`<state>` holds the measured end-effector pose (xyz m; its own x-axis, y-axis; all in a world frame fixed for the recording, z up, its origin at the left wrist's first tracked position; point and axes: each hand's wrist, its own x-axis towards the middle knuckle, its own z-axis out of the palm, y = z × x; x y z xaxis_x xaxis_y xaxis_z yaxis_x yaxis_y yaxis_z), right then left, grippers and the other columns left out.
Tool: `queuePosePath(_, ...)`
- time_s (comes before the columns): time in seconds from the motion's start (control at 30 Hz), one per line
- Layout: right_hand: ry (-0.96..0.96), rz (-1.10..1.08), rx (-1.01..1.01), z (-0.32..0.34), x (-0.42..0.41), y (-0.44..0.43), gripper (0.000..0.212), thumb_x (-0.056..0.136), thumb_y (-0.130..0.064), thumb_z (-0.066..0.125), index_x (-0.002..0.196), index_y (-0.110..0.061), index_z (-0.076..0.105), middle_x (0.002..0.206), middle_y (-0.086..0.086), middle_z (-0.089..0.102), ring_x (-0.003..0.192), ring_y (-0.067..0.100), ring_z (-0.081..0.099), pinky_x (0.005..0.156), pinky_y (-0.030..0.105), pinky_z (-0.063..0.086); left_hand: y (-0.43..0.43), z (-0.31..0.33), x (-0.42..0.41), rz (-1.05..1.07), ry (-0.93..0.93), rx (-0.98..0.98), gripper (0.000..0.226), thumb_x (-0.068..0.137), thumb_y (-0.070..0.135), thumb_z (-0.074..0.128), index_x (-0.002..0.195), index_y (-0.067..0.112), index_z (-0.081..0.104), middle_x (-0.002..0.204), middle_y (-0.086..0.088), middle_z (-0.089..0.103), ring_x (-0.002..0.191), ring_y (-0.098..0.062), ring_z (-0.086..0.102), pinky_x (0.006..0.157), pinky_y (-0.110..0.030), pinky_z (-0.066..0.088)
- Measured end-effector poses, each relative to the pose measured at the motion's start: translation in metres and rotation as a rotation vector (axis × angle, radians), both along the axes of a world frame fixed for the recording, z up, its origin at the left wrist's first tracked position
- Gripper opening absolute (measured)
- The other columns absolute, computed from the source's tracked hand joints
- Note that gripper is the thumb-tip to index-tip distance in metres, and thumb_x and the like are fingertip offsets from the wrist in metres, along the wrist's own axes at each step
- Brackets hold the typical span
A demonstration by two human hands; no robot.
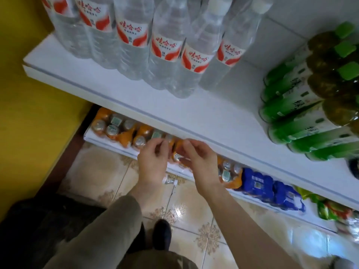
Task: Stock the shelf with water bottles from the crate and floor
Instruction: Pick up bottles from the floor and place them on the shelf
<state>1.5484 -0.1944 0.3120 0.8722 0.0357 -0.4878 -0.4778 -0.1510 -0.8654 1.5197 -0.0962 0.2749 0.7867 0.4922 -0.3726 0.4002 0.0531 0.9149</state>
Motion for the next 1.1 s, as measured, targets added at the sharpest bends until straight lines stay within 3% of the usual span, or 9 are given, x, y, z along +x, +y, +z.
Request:
queuePosePath(0.1,0.192,-0.022,-0.016,-0.063,-0.029,-0.021,0.011,0.092,-0.018,0.057,0.081,-0.015,0.061,0.079,0.003,0.066,0.073,0.013,0.066,0.066,0.023,0.053,-0.002,-0.067,-0.03,-0.193,0.177,0.026,0.023,0.091,0.01,0.051,0.072,0.019,0.058,0.07,-0.002,0.063,0.062,-0.008,0.061,0.063,-0.025,0.045)
queuePosePath(0.27,0.489,-0.201,0.056,-0.197,-0.057,-0.05,0.013,0.092,-0.012,0.056,0.08,-0.008,0.057,0.077,0.01,0.061,0.071,0.022,0.061,0.071,0.03,0.05,-0.009,-0.195,-0.064,-0.564,0.48,0.231,0.027,0.093,0.017,0.05,0.112,0.002,0.061,0.117,-0.011,0.064,0.113,-0.025,0.058,0.092,-0.026,0.039)
queuePosePath(0.5,0.778,-0.429,0.131,-0.389,-0.083,-0.066,0.02,0.092,-0.018,0.058,0.083,-0.001,0.05,0.085,0.019,0.059,0.072,0.027,0.062,0.067,0.034,0.052,-0.005,-0.371,-0.083,-0.734,0.665,0.421,0.043,0.094,0.023,0.049,0.132,0.007,0.042,0.13,-0.015,0.051,0.119,-0.028,0.05,0.095,-0.03,0.04)
queuePosePath(0.63,0.841,-0.524,0.251,-0.467,-0.078,-0.063,0.025,0.092,-0.02,0.058,0.09,0.002,0.047,0.091,0.022,0.058,0.082,0.031,0.062,0.076,0.039,0.05,-0.001,-0.441,-0.073,-0.798,0.624,0.612,0.047,0.091,0.024,0.054,0.132,0.008,0.038,0.127,-0.015,0.047,0.116,-0.029,0.049,0.096,-0.034,0.041)
queuePosePath(0.73,0.851,-0.602,0.321,-0.507,-0.065,-0.054,0.038,0.092,-0.023,0.058,0.115,0.002,0.042,0.107,0.025,0.055,0.113,0.036,0.057,0.088,0.042,0.046,0.001,-0.479,-0.06,-0.815,0.549,0.716,0.057,0.086,0.023,0.061,0.135,0.01,0.036,0.138,-0.015,0.039,0.127,-0.031,0.04,0.103,-0.035,0.036)
queuePosePath(0.87,0.831,-0.56,0.355,-0.537,-0.05,-0.048,0.055,0.095,-0.027,0.052,0.137,0.002,0.032,0.122,0.021,0.053,0.127,0.032,0.047,0.1,0.039,0.041,0.001,-0.509,-0.043,-0.816,0.291,1.014,0.058,0.076,0.02,0.07,0.128,0.007,0.047,0.133,-0.022,0.046,0.126,-0.038,0.041,0.104,-0.046,0.034)
queuePosePath(0.93,0.813,-0.48,0.358,-0.549,-0.044,-0.05,0.054,0.097,-0.031,0.045,0.138,0.002,0.033,0.135,0.018,0.047,0.128,0.029,0.046,0.105,0.036,0.039,0.001,-0.519,-0.034,-0.853,0.179,1.139,0.059,0.071,0.019,0.073,0.124,0.005,0.053,0.126,-0.022,0.053,0.123,-0.039,0.045,0.102,-0.053,0.035)
queuePosePath(1.0,0.784,-0.432,0.398,-0.555,-0.044,-0.054,0.051,0.097,-0.031,0.044,0.137,-0.001,0.037,0.117,0.012,0.056,0.112,0.024,0.055,0.1,0.034,0.043,-0.002,-0.525,-0.024,-0.929,0.147,1.172,0.063,0.07,0.017,0.074,0.128,0.007,0.051,0.127,-0.018,0.054,0.125,-0.036,0.044,0.104,-0.058,0.033)
queuePosePath(1.1,0.787,-0.529,0.453,-0.569,-0.049,-0.055,0.05,0.094,-0.01,0.053,0.141,-0.009,0.035,0.122,0.009,0.058,0.112,0.019,0.058,0.1,0.03,0.046,-0.008,-0.529,-0.015,-0.99,0.169,1.13,0.065,0.074,0.016,0.071,0.134,0.011,0.045,0.133,-0.013,0.05,0.13,-0.034,0.037,0.108,-0.06,0.026)
